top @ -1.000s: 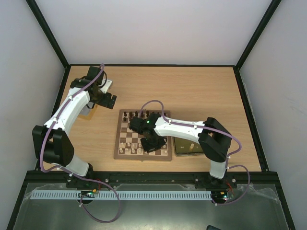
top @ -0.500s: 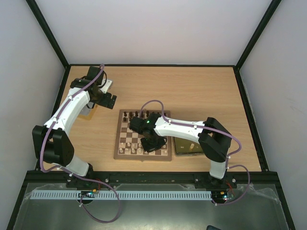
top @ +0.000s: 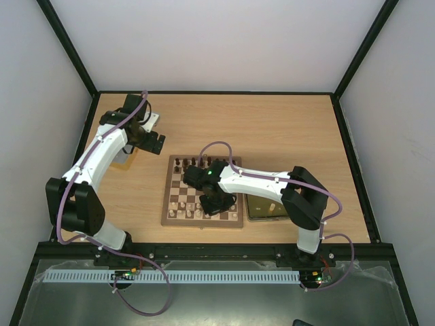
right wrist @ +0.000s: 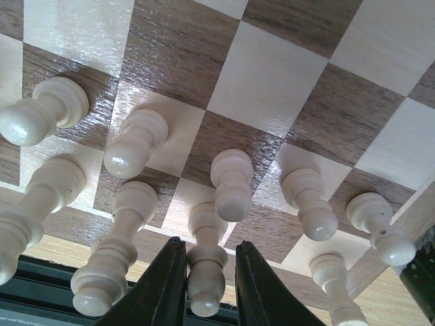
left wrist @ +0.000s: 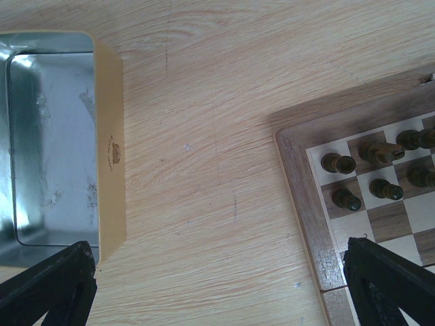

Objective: Set up the chess pieces on the board
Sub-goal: Place the chess piece on the chessboard.

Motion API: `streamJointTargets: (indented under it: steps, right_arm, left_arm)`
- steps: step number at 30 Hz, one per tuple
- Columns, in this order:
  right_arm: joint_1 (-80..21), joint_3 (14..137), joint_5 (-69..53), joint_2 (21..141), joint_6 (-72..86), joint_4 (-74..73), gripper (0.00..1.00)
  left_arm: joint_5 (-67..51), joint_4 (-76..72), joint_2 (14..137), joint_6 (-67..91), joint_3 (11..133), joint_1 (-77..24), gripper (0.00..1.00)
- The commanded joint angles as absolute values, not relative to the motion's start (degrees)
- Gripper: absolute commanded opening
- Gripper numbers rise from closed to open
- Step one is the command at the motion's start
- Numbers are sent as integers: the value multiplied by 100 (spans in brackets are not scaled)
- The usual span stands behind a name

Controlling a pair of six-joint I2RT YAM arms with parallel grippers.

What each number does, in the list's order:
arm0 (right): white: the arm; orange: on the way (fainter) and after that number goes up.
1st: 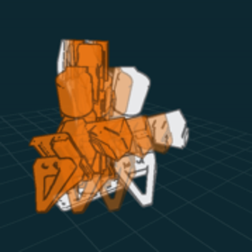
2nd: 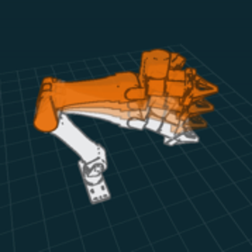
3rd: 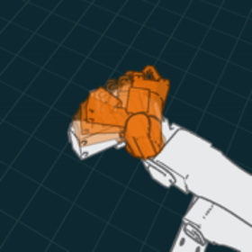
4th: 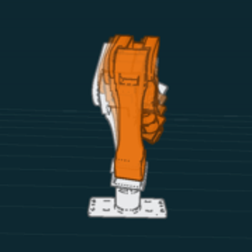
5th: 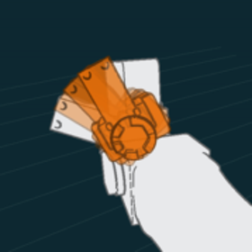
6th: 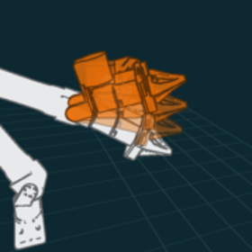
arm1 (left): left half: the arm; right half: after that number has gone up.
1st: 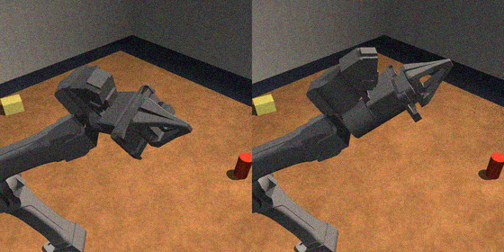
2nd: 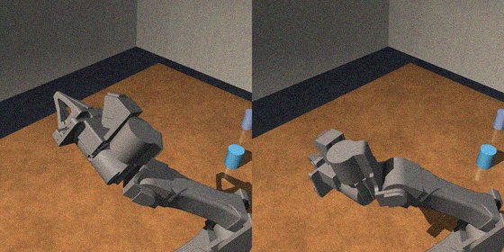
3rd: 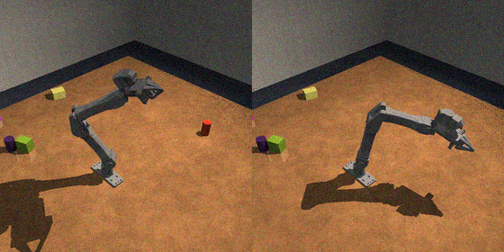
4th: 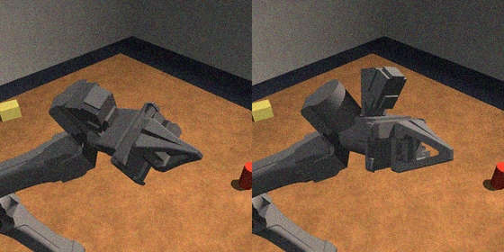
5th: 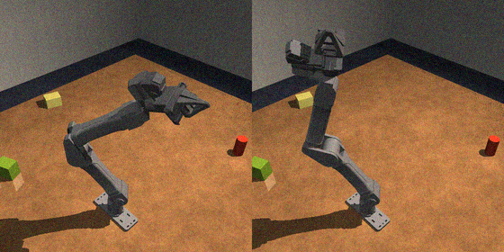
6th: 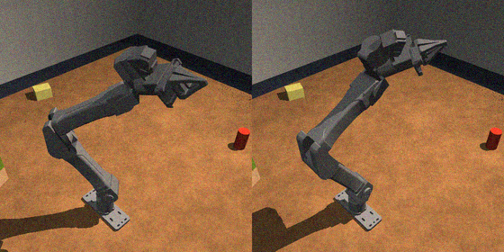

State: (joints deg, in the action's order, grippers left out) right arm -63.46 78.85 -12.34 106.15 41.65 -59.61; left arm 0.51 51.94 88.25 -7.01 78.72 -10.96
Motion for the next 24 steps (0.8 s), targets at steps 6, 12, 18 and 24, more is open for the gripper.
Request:
streamJointTargets:
  steps: [6,12,18,24]
  right_arm:
    - [-6387,7944,-1044,10355,4273,-6023,18]
    - [-6387,7916,-1120,10385,4238,-5971,18]
    - [-6389,7908,-1171,10371,4219,-5966,21]
    - [-6390,7910,-1213,10362,4198,-5944,22]
  left_arm:
    - [53,5246,8701,-661,7853,-1067,99]
    - [62,5251,8693,-664,7863,-1069,99]
    - [70,5255,8699,-660,7855,-1064,99]
    - [79,5255,8719,-659,7875,-1071,99]
